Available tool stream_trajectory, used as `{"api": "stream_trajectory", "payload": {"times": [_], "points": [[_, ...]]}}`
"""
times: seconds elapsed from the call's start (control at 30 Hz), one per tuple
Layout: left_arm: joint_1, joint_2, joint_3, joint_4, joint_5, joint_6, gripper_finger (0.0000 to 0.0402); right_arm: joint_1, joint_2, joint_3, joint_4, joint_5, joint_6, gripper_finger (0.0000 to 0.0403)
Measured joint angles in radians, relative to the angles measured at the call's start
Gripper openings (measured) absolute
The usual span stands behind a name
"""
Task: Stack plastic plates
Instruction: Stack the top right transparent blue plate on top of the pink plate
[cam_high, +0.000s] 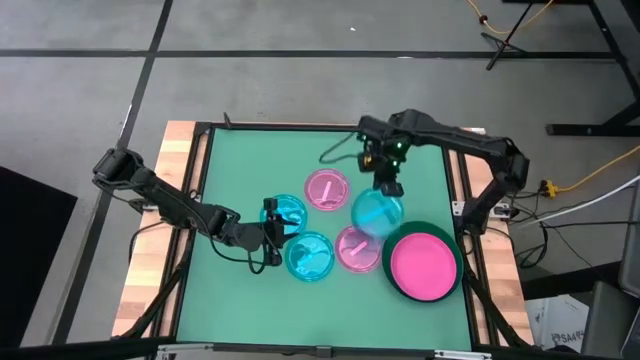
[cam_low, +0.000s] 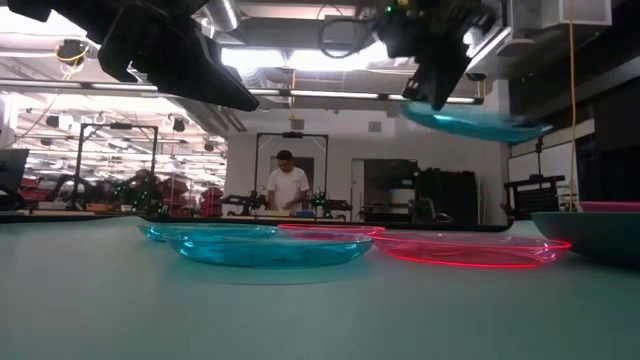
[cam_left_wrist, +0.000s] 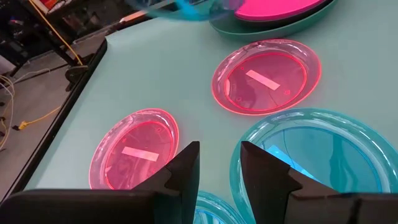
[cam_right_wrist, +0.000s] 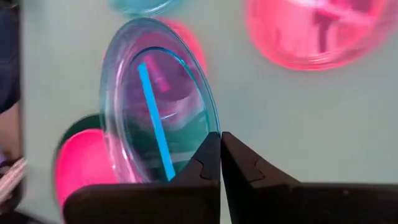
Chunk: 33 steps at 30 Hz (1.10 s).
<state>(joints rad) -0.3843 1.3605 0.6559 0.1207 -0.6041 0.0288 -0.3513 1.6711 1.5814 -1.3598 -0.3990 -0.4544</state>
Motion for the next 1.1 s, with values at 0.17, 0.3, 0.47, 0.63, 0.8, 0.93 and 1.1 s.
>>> {"api": "stream_trajectory", "payload": {"times": [0.17,0.3,0.47,0.63,0.8,0.93,1.1], "points": [[0.000,0.000,0.000,0.000,0.000,0.000,0.0110,0.114,0.000,0.000,-0.064,-0.010,0.021,0.0000],[0.000,0.000,0.000,0.000,0.000,-0.001,0.0110,0.201,0.000,0.000,-0.109,-0.012,0.056,0.0000],[0.000,0.000,0.000,0.000,0.000,-0.003,0.0110,0.299,0.000,-0.044,-0.109,-0.014,0.064,0.0000],[0.000,0.000,0.000,0.000,0.014,-0.004,0.0110,0.367,0.000,-0.133,-0.110,-0.014,0.061,0.0000],[0.000,0.000,0.000,0.000,0.024,-0.004,0.0110,0.394,0.000,-0.227,-0.130,-0.013,0.010,0.0000],[0.000,0.000,0.000,0.000,0.025,-0.004,0.0110,0.398,0.000,-0.300,-0.127,0.002,-0.038,0.0000],[0.000,0.000,0.000,0.000,0.027,-0.004,0.0110,0.397,0.000,-0.393,-0.080,0.005,-0.052,0.0000]]}}
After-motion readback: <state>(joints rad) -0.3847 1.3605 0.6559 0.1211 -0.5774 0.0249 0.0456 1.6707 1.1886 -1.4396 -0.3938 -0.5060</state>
